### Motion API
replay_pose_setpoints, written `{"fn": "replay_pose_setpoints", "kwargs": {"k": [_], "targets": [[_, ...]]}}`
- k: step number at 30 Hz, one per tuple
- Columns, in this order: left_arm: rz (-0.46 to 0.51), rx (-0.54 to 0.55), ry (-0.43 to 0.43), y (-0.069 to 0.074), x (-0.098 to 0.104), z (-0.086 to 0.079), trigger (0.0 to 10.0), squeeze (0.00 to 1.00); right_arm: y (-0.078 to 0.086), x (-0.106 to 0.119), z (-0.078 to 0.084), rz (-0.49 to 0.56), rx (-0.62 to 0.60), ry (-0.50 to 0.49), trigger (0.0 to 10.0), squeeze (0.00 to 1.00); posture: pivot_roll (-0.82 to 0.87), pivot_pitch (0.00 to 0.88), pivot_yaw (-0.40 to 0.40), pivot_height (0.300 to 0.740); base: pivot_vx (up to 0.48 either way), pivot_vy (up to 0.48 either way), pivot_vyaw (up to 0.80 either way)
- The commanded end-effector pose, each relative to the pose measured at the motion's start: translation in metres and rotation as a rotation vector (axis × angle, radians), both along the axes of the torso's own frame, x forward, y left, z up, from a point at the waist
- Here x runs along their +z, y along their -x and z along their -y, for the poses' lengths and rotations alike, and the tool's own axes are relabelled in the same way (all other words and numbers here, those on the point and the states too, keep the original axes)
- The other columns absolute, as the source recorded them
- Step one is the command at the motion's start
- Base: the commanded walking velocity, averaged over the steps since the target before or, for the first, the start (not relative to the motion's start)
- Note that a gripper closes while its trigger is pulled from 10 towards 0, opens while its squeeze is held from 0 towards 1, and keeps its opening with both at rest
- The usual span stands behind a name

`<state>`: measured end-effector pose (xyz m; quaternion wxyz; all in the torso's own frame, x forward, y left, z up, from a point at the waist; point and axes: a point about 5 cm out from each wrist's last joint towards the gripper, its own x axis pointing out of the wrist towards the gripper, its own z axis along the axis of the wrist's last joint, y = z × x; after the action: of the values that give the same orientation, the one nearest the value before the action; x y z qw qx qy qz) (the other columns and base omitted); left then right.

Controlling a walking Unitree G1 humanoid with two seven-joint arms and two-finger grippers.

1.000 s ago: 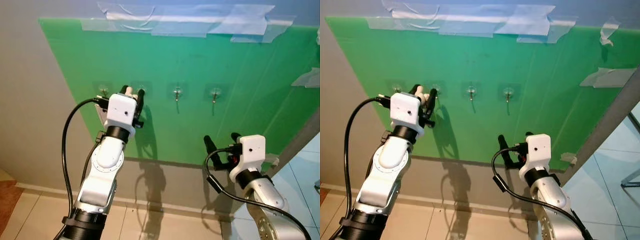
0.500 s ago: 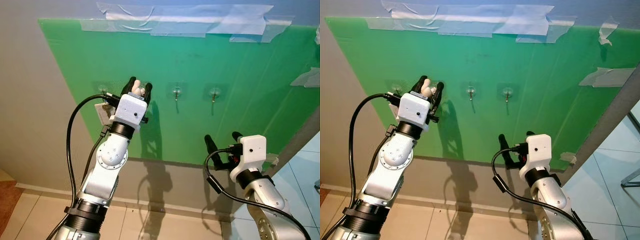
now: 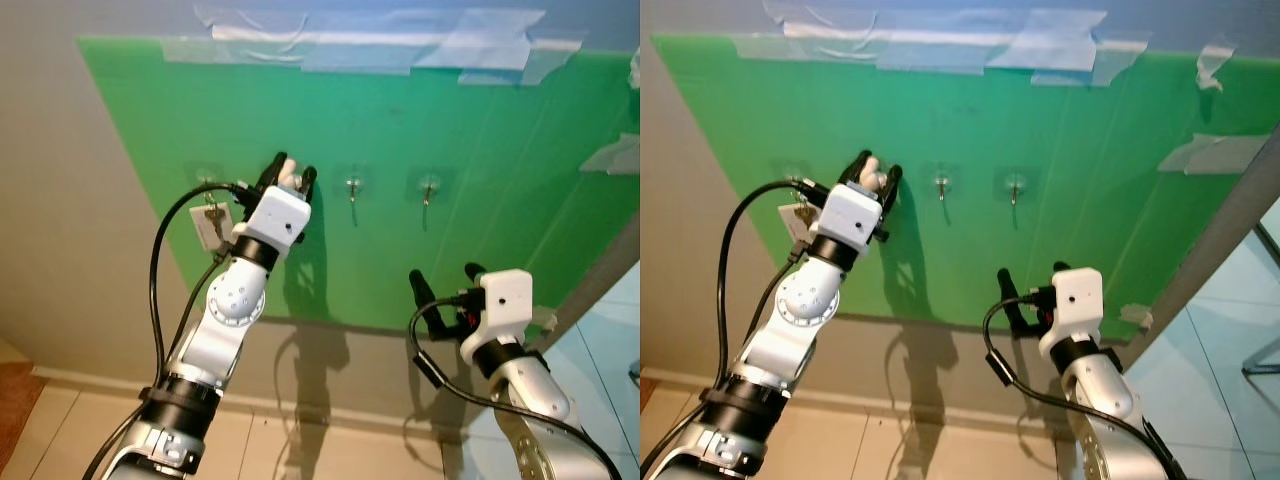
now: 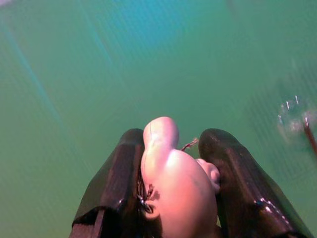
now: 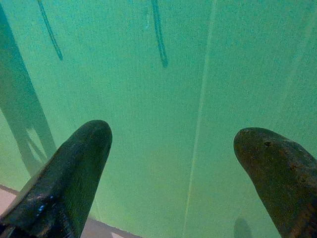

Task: Hang keys on a hook

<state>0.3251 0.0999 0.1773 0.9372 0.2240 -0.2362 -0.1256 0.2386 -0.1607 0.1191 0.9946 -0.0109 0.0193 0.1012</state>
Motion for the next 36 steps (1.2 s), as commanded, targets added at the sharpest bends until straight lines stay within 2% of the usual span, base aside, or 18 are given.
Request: {"fn": "replay_pose_setpoints", "kwargs": {"k": [1, 6, 12, 14, 15, 17, 18, 19, 20, 28, 32, 33, 34, 35, 36], "targets": [[0.000, -0.005, -0.026, -0.004, -0.003, 0.002, 0.0, 0.00, 0.001, -0.001, 0.001, -0.004, -0.005, 0.000, 10.0, 0.00, -0.16, 0.000, 0.006, 0.740, 0.000, 0.000, 0.00], [-0.068, 0.002, -0.081, -0.009, -0.025, -0.001, 0.0, 0.00, 0.002, -0.002, 0.002, -0.008, -0.011, 0.003, 10.0, 0.00, -0.16, 0.000, 0.007, 0.740, 0.000, 0.000, 0.00], [-0.041, -0.024, -0.111, -0.006, -0.026, 0.003, 0.0, 0.00, 0.003, -0.002, 0.002, -0.009, -0.013, 0.003, 10.0, 0.00, -0.16, 0.000, 0.005, 0.740, 0.000, 0.000, 0.00], [-0.023, -0.029, -0.125, -0.006, -0.026, 0.004, 0.0, 0.00, 0.003, -0.002, 0.002, -0.009, -0.014, 0.004, 10.0, 0.00, -0.16, 0.000, 0.005, 0.740, 0.000, 0.000, 0.00], [0.048, -0.036, -0.165, -0.002, -0.021, 0.006, 0.0, 0.00, 0.003, -0.002, 0.002, -0.009, -0.014, 0.003, 10.0, 0.00, -0.16, 0.000, 0.004, 0.740, 0.000, 0.000, 0.00], [0.081, -0.038, -0.183, -0.001, -0.019, 0.007, 0.0, 0.00, 0.003, -0.002, 0.002, -0.009, -0.014, 0.003, 10.0, 0.00, -0.16, 0.000, 0.004, 0.740, 0.000, 0.000, 0.00], [0.150, -0.041, -0.219, 0.002, -0.014, 0.009, 0.0, 0.00, 0.003, -0.003, 0.002, -0.009, -0.013, 0.003, 10.0, 0.00, -0.16, 0.000, 0.003, 0.740, 0.000, 0.000, 0.00], [0.150, -0.041, -0.219, 0.002, -0.014, 0.009, 0.0, 0.00, 0.003, -0.003, 0.002, -0.009, -0.013, 0.003, 10.0, 0.00, -0.16, 0.000, 0.003, 0.740, 0.000, 0.000, 0.00], [0.189, -0.040, -0.239, 0.003, -0.011, 0.009, 0.0, 0.00, 0.003, -0.003, 0.002, -0.010, -0.013, 0.003, 10.0, 0.00, -0.16, 0.000, 0.003, 0.740, 0.000, 0.000, 0.00], [0.241, -0.032, -0.249, 0.005, -0.003, 0.007, 0.0, 0.00, 0.004, -0.004, 0.003, -0.013, -0.012, 0.004, 10.0, 0.00, -0.15, 0.000, 0.001, 0.740, 0.000, 0.000, 0.00], [0.252, -0.007, -0.218, 0.004, 0.001, 0.003, 0.0, 0.00, 0.004, -0.005, 0.003, -0.015, -0.011, 0.004, 10.0, 0.00, -0.15, 0.000, -0.001, 0.740, 0.000, 0.000, 0.00], [0.227, 0.011, -0.173, 0.001, 0.002, 0.000, 0.0, 0.00, 0.004, -0.005, 0.003, -0.015, -0.010, 0.004, 10.0, 0.00, -0.15, 0.000, -0.002, 0.740, 0.000, 0.000, 0.00], [0.182, 0.037, -0.116, -0.003, 0.001, -0.005, 0.0, 0.00, 0.004, -0.005, 0.003, -0.016, -0.009, 0.005, 10.0, 0.00, -0.15, 0.000, -0.004, 0.740, 0.000, 0.000, 0.00], [0.109, 0.070, -0.022, -0.008, -0.001, -0.012, 0.0, 0.00, 0.004, -0.005, 0.003, -0.016, -0.008, 0.005, 10.0, 0.00, -0.15, 0.000, -0.004, 0.740, 0.000, 0.000, 0.00], [-0.006, 0.109, 0.125, -0.015, -0.006, -0.021, 0.0, 0.00, 0.004, -0.005, 0.004, -0.017, -0.008, 0.005, 10.0, 0.00, -0.15, 0.000, -0.005, 0.740, 0.000, 0.000, 0.00]]}}
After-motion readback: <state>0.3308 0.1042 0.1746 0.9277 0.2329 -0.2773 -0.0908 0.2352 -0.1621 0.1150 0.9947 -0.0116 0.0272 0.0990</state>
